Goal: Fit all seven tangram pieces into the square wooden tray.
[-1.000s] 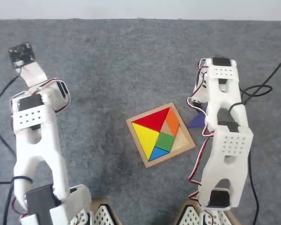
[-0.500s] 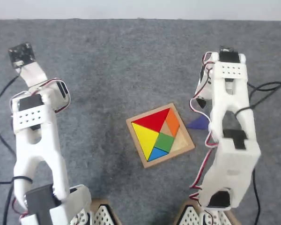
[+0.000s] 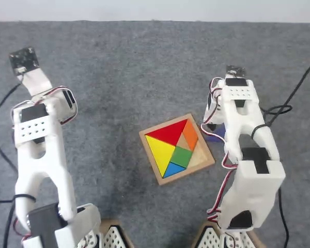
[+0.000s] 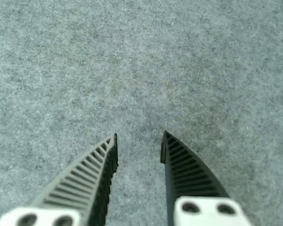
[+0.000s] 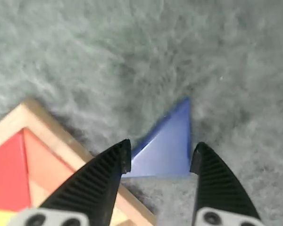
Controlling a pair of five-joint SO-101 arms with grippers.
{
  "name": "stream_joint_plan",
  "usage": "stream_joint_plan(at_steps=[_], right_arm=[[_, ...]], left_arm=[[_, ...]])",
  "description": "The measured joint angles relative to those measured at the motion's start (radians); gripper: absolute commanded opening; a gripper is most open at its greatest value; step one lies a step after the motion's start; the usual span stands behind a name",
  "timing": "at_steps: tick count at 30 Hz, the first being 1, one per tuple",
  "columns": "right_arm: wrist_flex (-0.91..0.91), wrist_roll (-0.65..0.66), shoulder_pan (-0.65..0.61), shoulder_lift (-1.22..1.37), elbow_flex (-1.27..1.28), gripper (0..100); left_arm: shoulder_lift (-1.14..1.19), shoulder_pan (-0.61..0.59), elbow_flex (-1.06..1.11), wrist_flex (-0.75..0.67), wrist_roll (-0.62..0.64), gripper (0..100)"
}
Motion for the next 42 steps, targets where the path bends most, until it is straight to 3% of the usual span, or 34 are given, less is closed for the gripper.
stream_joint_plan(at_steps=[8,16,22,25,28,32,38,42], right_arm=[[0.028,-0.057,-0.003,0.044,-0.002,22.1],[0.040,-0.379,0.000,0.054,-0.003,22.1],[0.041,-0.485,-0.003,0.054,-0.003,22.0],[0.077,-0.489,-0.003,0.054,-0.011,20.3],[0.133,-0.488,-0.002,0.055,-0.032,12.1],[0.147,-0.482,0.032,0.057,-0.052,10.8],[0.147,-0.282,0.095,0.132,-0.180,9.5],[0.149,-0.219,0.137,0.233,-0.347,8.4]], left_arm=[[0.000,0.000,0.000,0.000,0.000,15],[0.000,0.000,0.000,0.000,0.000,15],[0.000,0.000,0.000,0.000,0.000,15],[0.000,0.000,0.000,0.000,0.000,15],[0.000,0.000,0.000,0.000,0.000,15],[0.000,0.000,0.000,0.000,0.000,15],[0.000,0.000,0.000,0.000,0.000,15],[0.000,0.000,0.000,0.014,0.000,15]])
